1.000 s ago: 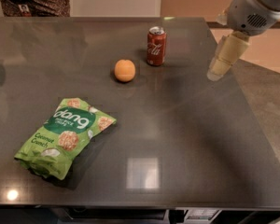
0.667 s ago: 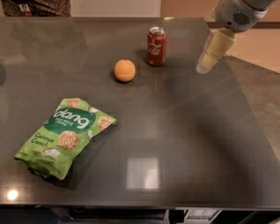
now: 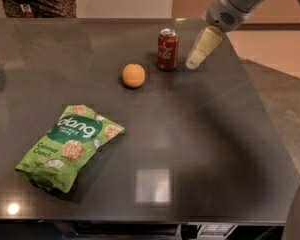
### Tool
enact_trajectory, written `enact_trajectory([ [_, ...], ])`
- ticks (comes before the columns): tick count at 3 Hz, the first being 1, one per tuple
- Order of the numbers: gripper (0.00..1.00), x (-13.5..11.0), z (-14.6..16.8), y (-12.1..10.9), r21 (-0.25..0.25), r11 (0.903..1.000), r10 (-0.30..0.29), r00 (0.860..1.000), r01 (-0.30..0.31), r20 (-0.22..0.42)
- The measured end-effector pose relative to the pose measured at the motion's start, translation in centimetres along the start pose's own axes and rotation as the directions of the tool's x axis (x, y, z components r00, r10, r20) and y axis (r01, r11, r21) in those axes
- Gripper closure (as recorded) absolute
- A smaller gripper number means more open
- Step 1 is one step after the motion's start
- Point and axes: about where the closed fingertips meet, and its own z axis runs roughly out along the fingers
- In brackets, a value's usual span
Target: Pick coke can
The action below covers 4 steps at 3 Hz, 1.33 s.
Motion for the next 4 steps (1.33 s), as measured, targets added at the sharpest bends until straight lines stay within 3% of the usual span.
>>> enact_trajectory([
  [2, 0.0, -2.4, 4.4, -3.4, 0.021, 0.9921, 0.123, 0.992, -0.124, 0.04],
  [4, 0.0, -4.3, 8.2, -5.5, -0.018, 0.9783, 0.207, 0.976, -0.207, 0.064],
])
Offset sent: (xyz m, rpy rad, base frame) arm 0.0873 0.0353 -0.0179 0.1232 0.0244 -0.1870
